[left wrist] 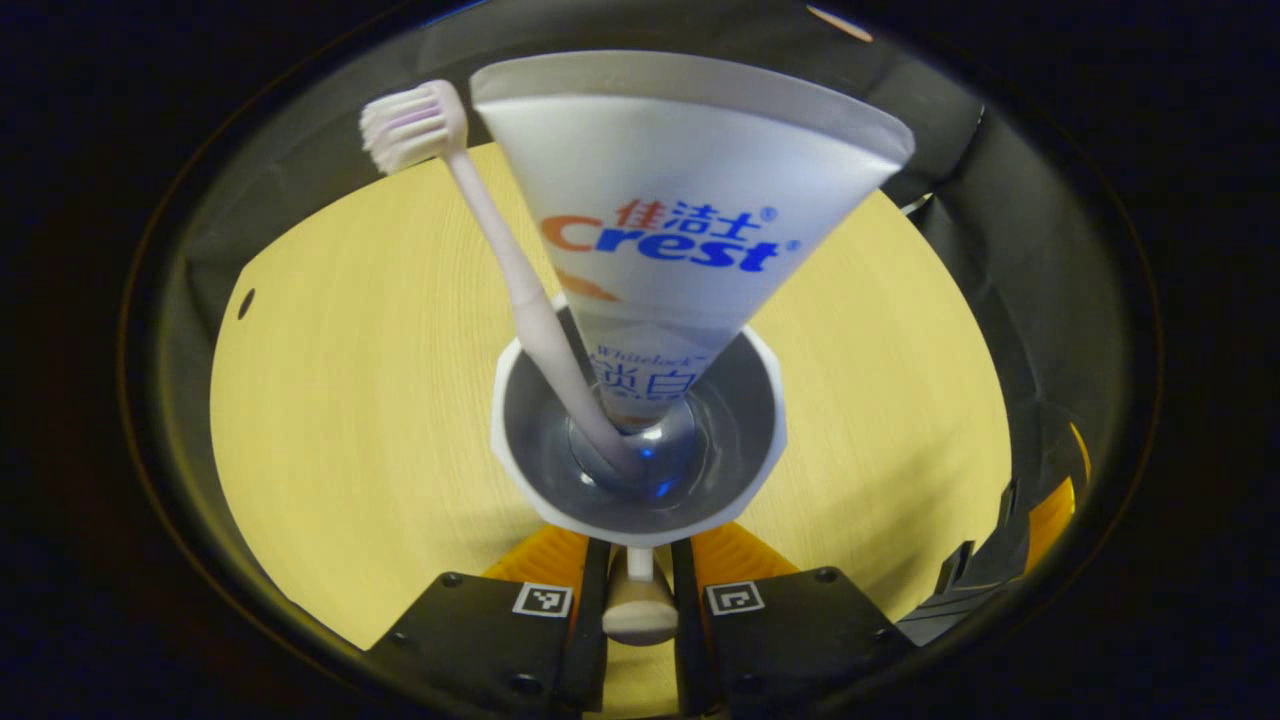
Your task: Put the toothbrush and toothpaste on the desktop into the cup, then pick up the cup and place it on the coaster on the desktop.
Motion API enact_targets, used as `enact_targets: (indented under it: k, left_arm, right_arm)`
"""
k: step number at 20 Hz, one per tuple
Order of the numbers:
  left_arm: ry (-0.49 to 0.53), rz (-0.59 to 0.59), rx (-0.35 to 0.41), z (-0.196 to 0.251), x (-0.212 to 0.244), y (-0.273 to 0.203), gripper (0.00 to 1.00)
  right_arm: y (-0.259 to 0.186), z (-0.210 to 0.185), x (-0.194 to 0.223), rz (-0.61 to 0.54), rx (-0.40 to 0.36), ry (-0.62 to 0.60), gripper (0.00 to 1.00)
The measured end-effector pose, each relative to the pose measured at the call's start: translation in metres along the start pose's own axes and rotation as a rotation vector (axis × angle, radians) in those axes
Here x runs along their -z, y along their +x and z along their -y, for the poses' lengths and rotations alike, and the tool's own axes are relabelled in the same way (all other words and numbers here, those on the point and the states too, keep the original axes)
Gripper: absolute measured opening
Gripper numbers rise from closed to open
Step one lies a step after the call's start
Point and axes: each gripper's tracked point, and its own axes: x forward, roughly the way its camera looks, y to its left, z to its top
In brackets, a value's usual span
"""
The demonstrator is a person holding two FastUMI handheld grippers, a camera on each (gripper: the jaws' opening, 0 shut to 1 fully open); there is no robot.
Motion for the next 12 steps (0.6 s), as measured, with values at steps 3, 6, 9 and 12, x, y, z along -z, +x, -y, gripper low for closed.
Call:
enact_targets:
  k: [3,6,9,12]
  left_arm:
    - [0.009,-0.008,-0.013,0.000,0.000,0.002,0.34]
    - [0.022,-0.014,-0.026,0.001,0.001,0.003,0.34]
    - [0.013,0.001,-0.019,0.003,0.000,-0.001,0.37]
    - [-0.017,0.034,0.007,0.009,0.000,-0.011,0.56]
  right_arm:
    - [0.000,0.002,-0.001,-0.001,-0.006,0.000,0.79]
    - [-0.002,0.004,-0.001,0.002,-0.012,0.001,0.79]
    - [-0.004,0.004,-0.005,0.008,-0.021,-0.003,0.79]
    - [-0.009,-0.002,-0.012,0.027,-0.042,-0.021,0.80]
